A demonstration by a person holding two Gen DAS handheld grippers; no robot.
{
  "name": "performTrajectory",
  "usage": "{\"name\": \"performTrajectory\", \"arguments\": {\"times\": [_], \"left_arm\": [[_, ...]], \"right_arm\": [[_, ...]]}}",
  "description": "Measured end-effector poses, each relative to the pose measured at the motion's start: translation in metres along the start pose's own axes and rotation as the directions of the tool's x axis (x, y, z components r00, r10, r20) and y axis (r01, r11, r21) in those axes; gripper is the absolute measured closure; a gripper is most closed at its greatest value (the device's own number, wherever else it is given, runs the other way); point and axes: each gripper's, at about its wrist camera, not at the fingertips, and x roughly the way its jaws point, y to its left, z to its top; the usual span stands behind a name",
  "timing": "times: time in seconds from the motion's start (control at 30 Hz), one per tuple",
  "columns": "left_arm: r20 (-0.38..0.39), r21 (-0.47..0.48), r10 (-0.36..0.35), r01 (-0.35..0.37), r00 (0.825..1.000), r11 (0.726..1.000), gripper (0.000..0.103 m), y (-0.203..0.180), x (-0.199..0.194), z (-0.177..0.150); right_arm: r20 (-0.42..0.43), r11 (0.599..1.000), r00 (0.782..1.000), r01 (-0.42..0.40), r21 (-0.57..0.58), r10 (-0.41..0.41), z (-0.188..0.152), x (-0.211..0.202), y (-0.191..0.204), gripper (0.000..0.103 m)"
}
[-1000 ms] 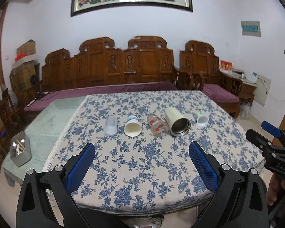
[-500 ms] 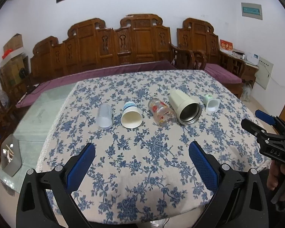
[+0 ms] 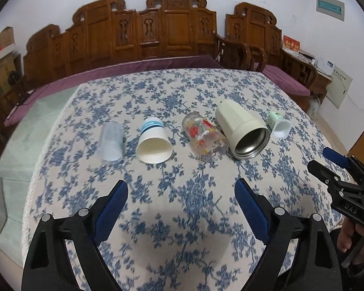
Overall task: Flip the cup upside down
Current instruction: 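Move the left tool forward toward the glass jar with red print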
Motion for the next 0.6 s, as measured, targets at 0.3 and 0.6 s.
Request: {"name": "performTrajectory", "arguments": {"times": [0.3,0.6], "left_arm": [[-0.07,-0.005,-0.032,0.031,0.997,0.999,0.023,-0.002,0.058,0.044],[-0.149,-0.026,-0.063,0.059,0.987,0.998,0.028,-0.016,0.121,0.077]], "right_arm": [[-0.044,1.0,0.999,0.006,-0.011,-0.007,0.015,0.028,-0.013,0.029],[-0.082,1.0,0.997,0.005,0.008,-0.005,0.006,0.049,-0.024,0.029]]}}
